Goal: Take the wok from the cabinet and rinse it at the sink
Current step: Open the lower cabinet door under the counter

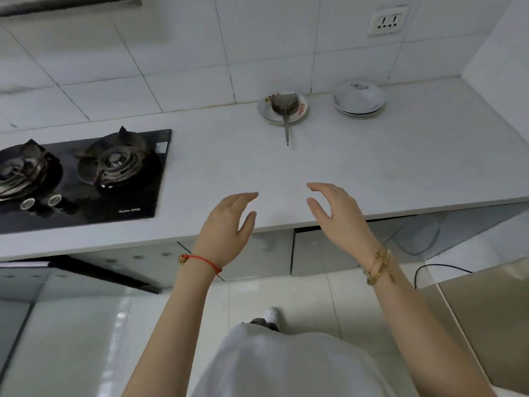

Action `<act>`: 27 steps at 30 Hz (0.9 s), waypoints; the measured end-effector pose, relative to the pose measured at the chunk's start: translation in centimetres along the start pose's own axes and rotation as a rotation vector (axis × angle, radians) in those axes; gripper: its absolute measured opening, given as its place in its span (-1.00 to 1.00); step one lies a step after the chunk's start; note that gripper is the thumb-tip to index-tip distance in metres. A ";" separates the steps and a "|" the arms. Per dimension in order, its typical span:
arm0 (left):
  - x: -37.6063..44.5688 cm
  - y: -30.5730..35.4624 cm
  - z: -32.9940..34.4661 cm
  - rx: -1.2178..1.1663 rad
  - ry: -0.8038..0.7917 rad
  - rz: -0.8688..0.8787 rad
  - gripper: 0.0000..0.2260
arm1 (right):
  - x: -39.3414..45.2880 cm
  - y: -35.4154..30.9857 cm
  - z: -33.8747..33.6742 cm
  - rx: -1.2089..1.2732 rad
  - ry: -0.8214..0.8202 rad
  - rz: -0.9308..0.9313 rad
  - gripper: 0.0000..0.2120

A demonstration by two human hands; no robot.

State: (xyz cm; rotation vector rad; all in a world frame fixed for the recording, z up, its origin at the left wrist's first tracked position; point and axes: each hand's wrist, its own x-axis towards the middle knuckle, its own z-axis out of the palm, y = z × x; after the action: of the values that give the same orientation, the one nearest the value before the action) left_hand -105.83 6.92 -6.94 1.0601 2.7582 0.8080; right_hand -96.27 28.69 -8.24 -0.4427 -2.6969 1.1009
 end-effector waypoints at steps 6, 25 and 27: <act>4.0 -3.0 -0.5 -0.021 -0.088 0.109 -0.65 | 1.4 -0.2 2.3 0.027 0.116 0.101 -0.64; 1.0 -4.4 3.8 -0.080 -0.200 0.171 -0.65 | -3.7 2.3 5.5 0.071 0.189 0.229 -0.68; 0.2 -5.0 5.1 -0.091 -0.207 0.172 -0.65 | -4.2 3.2 6.4 0.054 0.194 0.224 -0.67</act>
State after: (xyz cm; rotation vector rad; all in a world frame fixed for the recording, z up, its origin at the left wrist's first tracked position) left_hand -107.65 6.21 -13.80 1.2963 2.4632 0.7849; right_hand -93.58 25.25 -15.31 -0.8134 -2.4884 1.1185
